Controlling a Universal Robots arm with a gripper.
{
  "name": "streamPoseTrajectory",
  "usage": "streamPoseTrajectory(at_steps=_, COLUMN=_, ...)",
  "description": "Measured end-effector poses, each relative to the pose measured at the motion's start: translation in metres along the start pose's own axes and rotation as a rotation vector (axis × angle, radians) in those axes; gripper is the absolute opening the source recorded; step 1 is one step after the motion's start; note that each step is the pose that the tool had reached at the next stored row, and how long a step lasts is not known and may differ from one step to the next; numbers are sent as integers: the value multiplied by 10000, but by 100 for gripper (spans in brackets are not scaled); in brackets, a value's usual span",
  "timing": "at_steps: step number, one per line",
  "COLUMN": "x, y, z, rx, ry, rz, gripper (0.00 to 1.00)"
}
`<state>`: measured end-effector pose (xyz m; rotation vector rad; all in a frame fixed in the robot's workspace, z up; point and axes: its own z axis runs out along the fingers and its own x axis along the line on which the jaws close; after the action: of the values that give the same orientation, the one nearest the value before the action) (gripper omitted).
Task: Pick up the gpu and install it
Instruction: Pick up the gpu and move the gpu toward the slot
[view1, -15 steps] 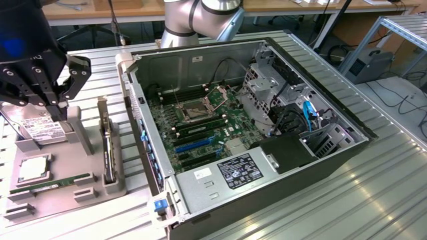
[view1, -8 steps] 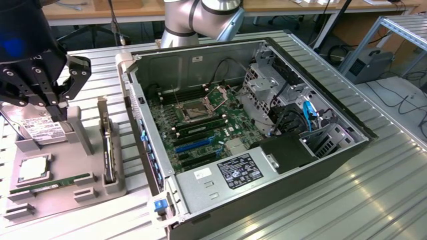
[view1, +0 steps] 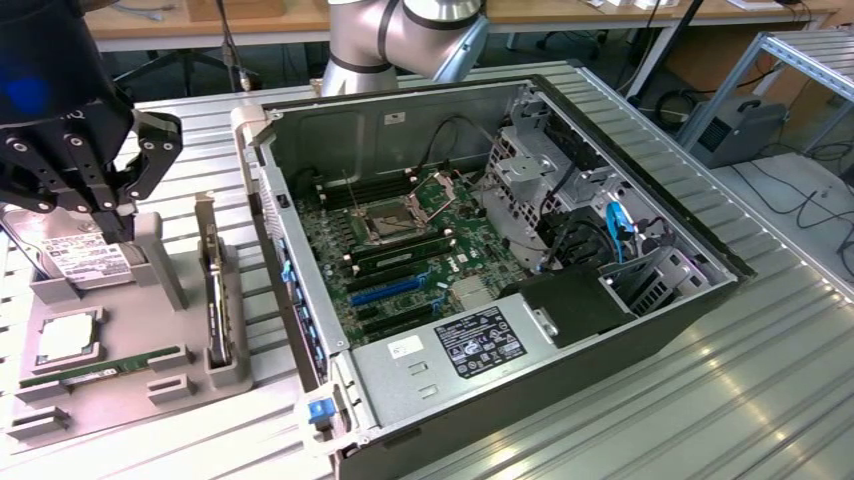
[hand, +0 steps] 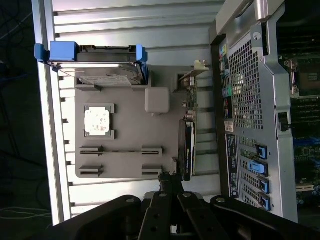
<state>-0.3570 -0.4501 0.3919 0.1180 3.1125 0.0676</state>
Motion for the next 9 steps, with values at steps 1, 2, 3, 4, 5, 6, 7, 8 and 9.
streamPoseTrajectory(at_steps=1, x=0, y=0, z=0, rx=-1, ry=-1, rz=0, gripper=11)
streamPoseTrajectory(at_steps=2, x=0, y=0, z=0, rx=0, ry=0, rz=0, gripper=17)
streamPoseTrajectory(at_steps=3, x=0, y=0, z=0, rx=0, ry=-1, rz=0, gripper=24)
streamPoseTrajectory(at_steps=4, x=0, y=0, z=0, rx=0, ry=-1, rz=0, gripper=24)
streamPoseTrajectory(at_steps=5, x=0, y=0, z=0, rx=0, ry=0, rz=0, gripper=24)
streamPoseTrajectory(at_steps=6, x=0, y=0, z=0, rx=0, ry=0, rz=0, gripper=30)
streamPoseTrajectory(at_steps=7, x=0, y=0, z=0, rx=0, ry=0, rz=0, gripper=36)
streamPoseTrajectory(at_steps=8, x=0, y=0, z=0, rx=0, ry=0, rz=0, gripper=36)
streamPoseTrajectory(at_steps=9, x=0, y=0, z=0, rx=0, ry=0, rz=0, gripper=42)
